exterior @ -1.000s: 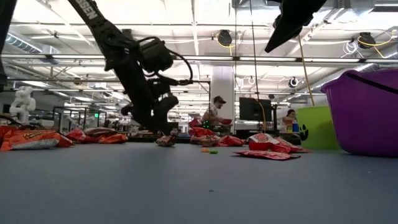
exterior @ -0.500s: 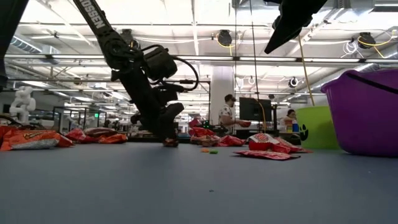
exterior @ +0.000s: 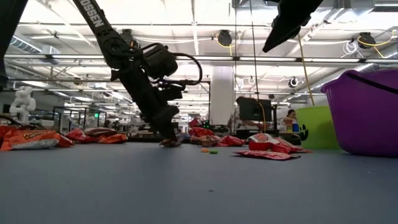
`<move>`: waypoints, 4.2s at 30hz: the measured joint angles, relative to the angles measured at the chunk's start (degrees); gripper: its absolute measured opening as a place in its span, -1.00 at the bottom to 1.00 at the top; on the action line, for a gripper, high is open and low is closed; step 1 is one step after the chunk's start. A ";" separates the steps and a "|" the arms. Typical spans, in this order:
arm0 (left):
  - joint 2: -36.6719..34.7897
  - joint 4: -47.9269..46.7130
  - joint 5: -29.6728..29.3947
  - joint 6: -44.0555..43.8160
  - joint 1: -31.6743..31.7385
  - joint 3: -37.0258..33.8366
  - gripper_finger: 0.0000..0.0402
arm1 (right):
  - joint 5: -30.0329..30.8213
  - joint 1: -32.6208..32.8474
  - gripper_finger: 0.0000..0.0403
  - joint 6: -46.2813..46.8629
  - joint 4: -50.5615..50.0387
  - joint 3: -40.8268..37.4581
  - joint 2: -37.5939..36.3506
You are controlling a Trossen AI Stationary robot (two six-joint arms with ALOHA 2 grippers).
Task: Organize candy in baskets
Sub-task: Put the brown chocolate bar into the violet bucket
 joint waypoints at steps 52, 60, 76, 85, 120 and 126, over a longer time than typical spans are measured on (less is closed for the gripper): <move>-7.08 22.98 -21.22 37.67 -31.05 -0.11 -0.93 | -14.64 0.17 -0.35 -8.57 32.71 -4.13 16.90; -7.08 22.97 -21.31 37.27 -31.31 -0.11 -0.93 | -11.91 0.22 -0.95 -11.75 33.07 -4.13 16.90; -7.57 20.56 -21.42 29.50 -31.72 0.00 -0.17 | -10.26 0.28 -0.93 -10.57 27.30 -4.07 13.95; -7.76 12.31 -21.49 22.32 -31.66 0.00 -0.05 | -10.19 0.28 -0.93 -3.31 12.59 -4.07 3.65; -7.76 10.95 -18.12 17.59 -29.04 -0.07 -0.04 | -5.93 0.38 -0.86 35.88 -34.73 -11.75 -24.26; -7.76 10.97 -18.12 17.59 -28.72 -0.07 -0.04 | -6.43 0.37 -0.56 36.04 -34.43 -13.59 -24.26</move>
